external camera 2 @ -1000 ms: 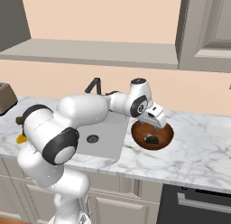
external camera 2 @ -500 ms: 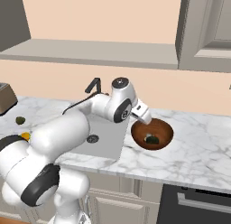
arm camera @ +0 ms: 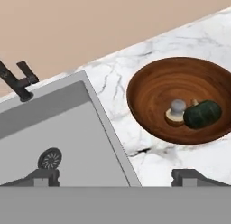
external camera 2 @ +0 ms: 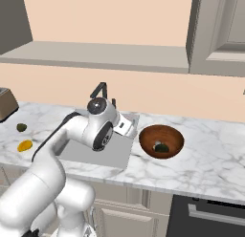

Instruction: There is a mixed pile of frozen fruits and vegetables on the counter. Locate all the frozen vegetables and place the items in a bowl on the counter. Take all the frozen fruits and defrost them in a running sink.

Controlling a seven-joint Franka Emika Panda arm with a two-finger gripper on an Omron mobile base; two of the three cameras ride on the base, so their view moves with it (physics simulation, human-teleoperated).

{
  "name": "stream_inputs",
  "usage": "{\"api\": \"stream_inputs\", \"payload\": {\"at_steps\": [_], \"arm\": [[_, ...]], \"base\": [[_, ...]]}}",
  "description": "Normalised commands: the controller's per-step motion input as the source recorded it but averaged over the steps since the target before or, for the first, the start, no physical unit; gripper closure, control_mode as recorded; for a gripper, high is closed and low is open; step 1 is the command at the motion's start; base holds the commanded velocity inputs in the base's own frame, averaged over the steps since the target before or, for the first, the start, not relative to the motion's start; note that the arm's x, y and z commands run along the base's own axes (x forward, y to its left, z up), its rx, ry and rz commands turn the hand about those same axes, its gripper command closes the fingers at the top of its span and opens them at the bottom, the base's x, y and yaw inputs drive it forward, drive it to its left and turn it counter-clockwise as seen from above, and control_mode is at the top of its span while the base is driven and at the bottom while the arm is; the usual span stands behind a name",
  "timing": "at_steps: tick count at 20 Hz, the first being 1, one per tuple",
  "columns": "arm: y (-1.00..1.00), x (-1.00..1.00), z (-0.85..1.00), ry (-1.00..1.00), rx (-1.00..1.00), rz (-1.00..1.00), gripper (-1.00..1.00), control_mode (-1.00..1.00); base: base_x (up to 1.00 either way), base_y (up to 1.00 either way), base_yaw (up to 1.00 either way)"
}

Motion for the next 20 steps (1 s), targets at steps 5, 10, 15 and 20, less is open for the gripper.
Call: {"api": "stream_inputs", "payload": {"at_steps": [5, 10, 15, 20], "arm": [[0.69, -0.32, 0.14, -0.04, -0.08, 0.07, -1.00, -1.00], [0.71, -0.31, 0.46, 0.00, -0.11, 0.07, -1.00, -1.00], [0.56, -0.25, 0.00, 0.06, 0.00, 0.19, -1.00, -1.00], [0.73, -0.14, 0.21, 0.16, 0.02, 0.24, -1.00, -1.00]], "base": [[0.00, 0.00, 0.00], [0.00, 0.00, 0.00], [0.00, 0.00, 0.00], [0.00, 0.00, 0.00]]}}
